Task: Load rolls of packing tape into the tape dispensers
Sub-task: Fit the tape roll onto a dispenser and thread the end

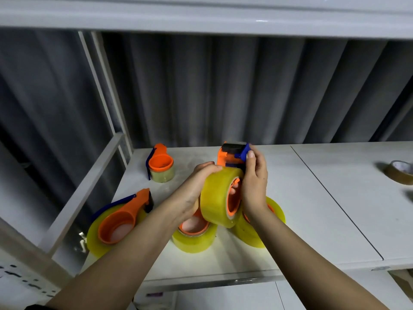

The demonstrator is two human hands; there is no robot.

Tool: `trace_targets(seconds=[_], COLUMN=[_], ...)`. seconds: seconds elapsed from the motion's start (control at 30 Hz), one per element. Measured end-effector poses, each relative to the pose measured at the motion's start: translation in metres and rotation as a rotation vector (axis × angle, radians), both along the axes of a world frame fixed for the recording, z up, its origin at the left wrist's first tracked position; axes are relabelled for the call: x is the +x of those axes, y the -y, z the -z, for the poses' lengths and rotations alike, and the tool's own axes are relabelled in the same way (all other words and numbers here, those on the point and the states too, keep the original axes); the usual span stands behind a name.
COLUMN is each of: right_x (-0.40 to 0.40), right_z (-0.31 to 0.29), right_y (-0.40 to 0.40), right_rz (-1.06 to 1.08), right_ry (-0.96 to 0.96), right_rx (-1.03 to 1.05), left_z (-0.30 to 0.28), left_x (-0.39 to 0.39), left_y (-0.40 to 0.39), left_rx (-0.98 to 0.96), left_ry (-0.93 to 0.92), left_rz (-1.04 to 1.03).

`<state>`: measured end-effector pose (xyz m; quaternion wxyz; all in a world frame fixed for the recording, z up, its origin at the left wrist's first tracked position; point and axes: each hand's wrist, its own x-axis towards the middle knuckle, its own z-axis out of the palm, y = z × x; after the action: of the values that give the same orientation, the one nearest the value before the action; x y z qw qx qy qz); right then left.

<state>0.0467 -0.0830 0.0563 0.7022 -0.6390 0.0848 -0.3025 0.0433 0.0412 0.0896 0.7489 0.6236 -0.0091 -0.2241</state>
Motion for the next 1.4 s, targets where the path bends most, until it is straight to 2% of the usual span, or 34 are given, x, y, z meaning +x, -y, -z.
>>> trace_targets(seconds=[0.07, 0.13, 0.27, 0.37, 0.43, 0.5, 0.6, 0.67, 0.9, 1.0, 1.07, 1.13, 1.3, 1.4], right_x=[0.008, 0.012, 0.002, -0.009, -0.011, -0.007, 0.002, 0.009, 0.039, 0.049, 0.055, 0.059, 0.069, 0.083], right_z=[0.001, -0.001, -0.014, -0.020, -0.021, -0.021, -0.019, -0.018, -0.018, -0.010, -0.008, -0.008, -0.024, -0.028], right_y=[0.005, 0.008, 0.016, 0.014, 0.014, 0.015, 0.011, 0.007, 0.013, 0.020, 0.023, 0.029, 0.046, 0.057], right_rz=[-0.029, -0.092, -0.070, -0.358, -0.523, -0.571, -0.520, -0.515, -0.538, -0.543, -0.583, -0.618, -0.586, -0.522], right_ry=[-0.076, -0.129, -0.155, -0.318, -0.388, -0.358, -0.302, -0.279, -0.315, -0.311, -0.324, -0.390, -0.705, -0.770], right_rx=[0.055, 0.082, -0.054, -0.183, -0.166, -0.126, -0.224, -0.152, 0.317, 0.384, 0.406, 0.358, -0.103, -0.234], left_z=[-0.002, -0.004, -0.015, -0.028, -0.034, -0.040, -0.046, -0.049, -0.035, -0.018, -0.008, -0.002, 0.005, 0.010], left_x=[-0.002, 0.001, 0.016, 0.032, 0.042, 0.048, 0.057, 0.063, 0.070, 0.070, 0.074, 0.079, 0.095, 0.099], left_y=[-0.001, -0.003, -0.003, -0.004, -0.004, -0.002, 0.003, 0.006, 0.000, -0.003, -0.004, 0.000, 0.015, 0.027], left_rx=[-0.026, 0.042, 0.174, 0.338, 0.401, 0.413, 0.438, 0.472, 0.523, 0.685, 0.723, 0.776, 1.235, 1.423], left_ry=[0.042, 0.104, 0.232, 0.324, 0.353, 0.368, 0.361, 0.368, 0.389, 0.483, 0.548, 0.637, 0.859, 0.948], left_rz=[0.011, 0.014, -0.029, -0.066, -0.094, -0.103, -0.111, -0.084, -0.038, 0.074, 0.046, 0.054, 0.144, 0.201])
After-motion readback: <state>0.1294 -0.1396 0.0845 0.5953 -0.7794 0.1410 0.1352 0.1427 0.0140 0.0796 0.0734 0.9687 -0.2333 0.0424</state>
